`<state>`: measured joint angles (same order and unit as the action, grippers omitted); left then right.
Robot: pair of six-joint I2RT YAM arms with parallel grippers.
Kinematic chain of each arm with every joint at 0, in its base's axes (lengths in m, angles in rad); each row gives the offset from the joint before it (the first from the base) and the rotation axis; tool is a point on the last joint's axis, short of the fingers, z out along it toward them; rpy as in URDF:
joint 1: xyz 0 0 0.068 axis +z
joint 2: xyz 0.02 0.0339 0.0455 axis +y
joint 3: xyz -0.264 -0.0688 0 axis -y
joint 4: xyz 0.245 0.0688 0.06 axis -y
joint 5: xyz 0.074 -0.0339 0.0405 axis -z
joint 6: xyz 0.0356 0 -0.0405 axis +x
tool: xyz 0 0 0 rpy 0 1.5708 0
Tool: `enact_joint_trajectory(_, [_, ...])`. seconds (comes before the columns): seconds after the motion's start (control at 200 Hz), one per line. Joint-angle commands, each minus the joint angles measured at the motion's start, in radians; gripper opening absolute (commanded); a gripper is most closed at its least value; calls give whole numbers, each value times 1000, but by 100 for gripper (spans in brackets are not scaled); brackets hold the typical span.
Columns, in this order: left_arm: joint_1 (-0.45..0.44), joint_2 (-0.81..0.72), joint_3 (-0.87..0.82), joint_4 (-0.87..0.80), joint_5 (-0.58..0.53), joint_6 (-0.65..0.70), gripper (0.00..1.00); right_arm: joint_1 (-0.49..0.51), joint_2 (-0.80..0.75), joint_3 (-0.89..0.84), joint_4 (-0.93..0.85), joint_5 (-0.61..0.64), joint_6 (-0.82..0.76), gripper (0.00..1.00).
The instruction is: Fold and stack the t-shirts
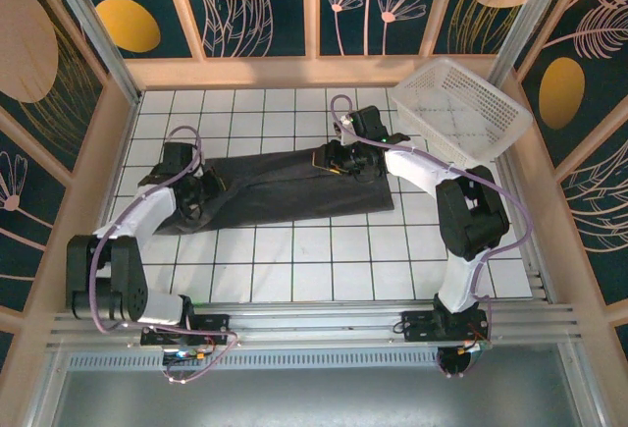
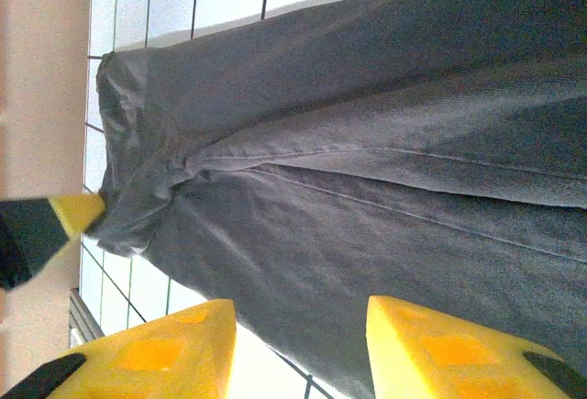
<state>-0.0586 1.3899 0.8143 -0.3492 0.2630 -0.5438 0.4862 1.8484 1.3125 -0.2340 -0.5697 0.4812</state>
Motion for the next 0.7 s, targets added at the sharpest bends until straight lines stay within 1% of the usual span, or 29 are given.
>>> enact_joint_trajectory(0.0, [-22,-73,-66,-81,52,-117,0,0,-39,13,9,-4,6,42])
enact_joint_trajectory(0.07, [-40,-104,-110,-67,95,-174,0,0,-40,11,9,-5,7,42])
enact_joint_trajectory(0.155, [-64,-126,-167,-8,147,-247,0,0,-43,3,12,-7,9,42])
enact_joint_trajectory(0.27, [-104,-123,-217,62,166,-339,0,3,-51,-11,22,-11,17,42])
enact_joint_trajectory(0.29, [-109,-120,-223,70,165,-351,3,2,-53,-14,22,-12,17,42])
enact_joint_trajectory(0.335, [-118,-114,-235,81,160,-371,14,4,-56,-20,24,-12,20,42])
enact_joint_trajectory(0.35, [-119,-112,-237,78,155,-374,19,4,-57,-22,24,-12,20,42])
enact_joint_trajectory(0.385, [-122,-110,-234,56,133,-378,32,5,-59,-29,27,-12,22,42])
enact_joint_trajectory(0.415, [-122,-111,-225,31,111,-374,41,7,-63,-34,30,-13,24,42])
enact_joint_trajectory(0.46, [-122,-128,-206,-2,77,-366,49,9,-69,-42,36,-12,28,42])
enact_joint_trajectory(0.495, [-122,-149,-184,-38,38,-361,54,11,-73,-49,41,-13,32,42])
enact_joint_trajectory(0.606, [-121,-194,-101,-174,-127,-337,54,24,-73,-56,51,-15,38,41])
enact_joint_trajectory(0.696, [-95,-167,-48,-237,-220,-314,49,41,-68,-56,61,-14,46,38])
